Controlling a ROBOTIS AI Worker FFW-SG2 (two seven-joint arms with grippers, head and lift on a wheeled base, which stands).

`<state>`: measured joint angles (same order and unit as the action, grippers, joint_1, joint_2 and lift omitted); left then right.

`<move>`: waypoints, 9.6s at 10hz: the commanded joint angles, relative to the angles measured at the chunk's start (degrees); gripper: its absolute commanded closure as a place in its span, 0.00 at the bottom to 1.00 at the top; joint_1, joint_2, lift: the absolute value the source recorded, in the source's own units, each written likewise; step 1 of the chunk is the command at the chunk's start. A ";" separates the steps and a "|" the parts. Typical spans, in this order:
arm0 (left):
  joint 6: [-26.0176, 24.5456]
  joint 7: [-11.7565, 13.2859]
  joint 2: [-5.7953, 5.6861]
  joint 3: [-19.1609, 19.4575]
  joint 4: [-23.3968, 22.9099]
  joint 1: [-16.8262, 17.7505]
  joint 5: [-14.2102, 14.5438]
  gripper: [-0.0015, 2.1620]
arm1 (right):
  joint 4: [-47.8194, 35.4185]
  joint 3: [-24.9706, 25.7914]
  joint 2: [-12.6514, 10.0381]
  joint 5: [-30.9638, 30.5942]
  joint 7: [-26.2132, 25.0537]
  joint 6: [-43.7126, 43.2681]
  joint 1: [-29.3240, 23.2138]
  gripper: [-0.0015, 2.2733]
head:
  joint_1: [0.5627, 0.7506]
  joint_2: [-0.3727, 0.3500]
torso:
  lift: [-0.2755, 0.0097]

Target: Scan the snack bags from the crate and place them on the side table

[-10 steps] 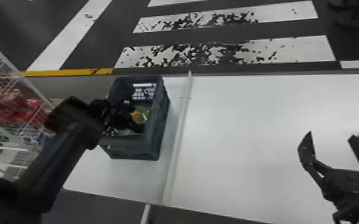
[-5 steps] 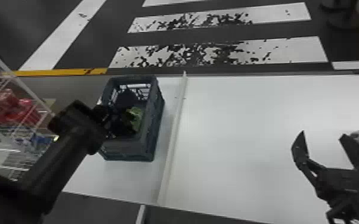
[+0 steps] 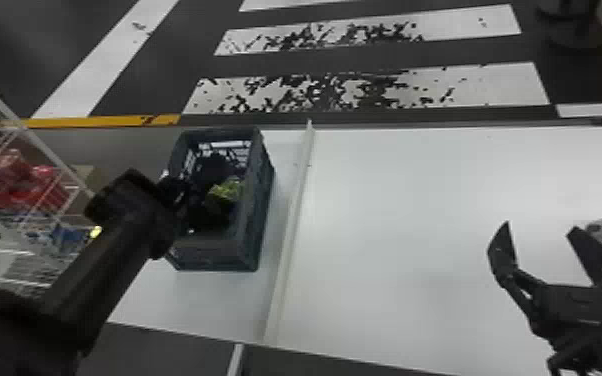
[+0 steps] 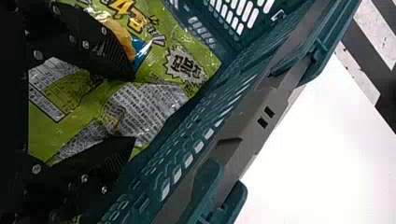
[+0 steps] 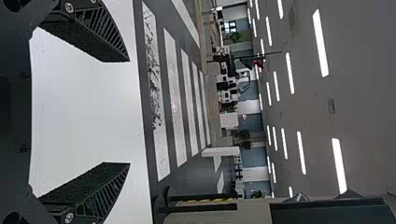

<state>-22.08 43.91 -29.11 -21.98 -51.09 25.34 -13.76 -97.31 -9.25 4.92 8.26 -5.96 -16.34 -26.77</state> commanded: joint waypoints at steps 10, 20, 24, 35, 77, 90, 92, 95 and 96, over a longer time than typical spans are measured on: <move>9.46 0.83 -3.94 11.52 -3.23 -2.14 11.91 0.99 | -0.60 0.02 -0.26 0.00 -0.10 1.18 0.14 0.05 | 0.70 0.85 | 0.79; 10.34 12.78 -6.49 21.19 -4.11 -5.57 28.97 0.99 | -0.25 -0.60 -0.35 -0.09 -0.10 2.24 0.76 0.05 | 0.70 0.87 | 0.79; 7.88 13.49 -7.45 24.70 -9.82 -8.38 34.41 0.99 | -0.34 -0.69 -0.44 -0.09 -0.19 2.06 0.67 0.05 | 0.70 0.88 | 0.79; -4.61 6.54 8.19 26.37 -34.78 -16.73 42.59 0.99 | -1.13 -0.69 -0.70 -0.96 -1.59 2.76 0.67 0.05 | 0.70 0.65 | 0.79; 30.02 -33.98 16.19 22.06 -51.39 -48.19 31.69 0.02 | 2.73 -0.86 -0.61 -3.95 2.54 17.71 7.44 0.99 | 0.70 0.66 | 0.79; 30.90 -33.98 16.19 21.54 -49.46 -48.28 32.04 0.03 | 5.46 -2.09 -0.70 -6.94 3.24 17.88 8.76 0.99 | 0.70 0.67 | 0.79; 30.90 -33.89 16.19 21.54 -49.54 -48.28 32.04 0.03 | 3.97 -4.73 -0.70 -7.56 4.56 18.58 8.23 0.99 | 0.70 0.68 | 0.79; 30.90 -33.98 16.19 21.54 -49.54 -48.19 32.04 0.03 | 6.07 -9.04 -0.88 -9.23 7.02 20.17 10.69 0.99 | 0.70 0.78 | 0.79; 30.90 -33.89 16.19 21.54 -49.54 -48.19 32.04 0.03 | 7.04 -10.00 -0.88 -9.75 7.11 20.87 11.66 0.99 | 0.70 0.80 | 0.79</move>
<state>8.83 9.96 -12.92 -0.44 -100.63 -22.86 18.28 -90.80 -18.63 4.06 -1.21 1.18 4.17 -15.63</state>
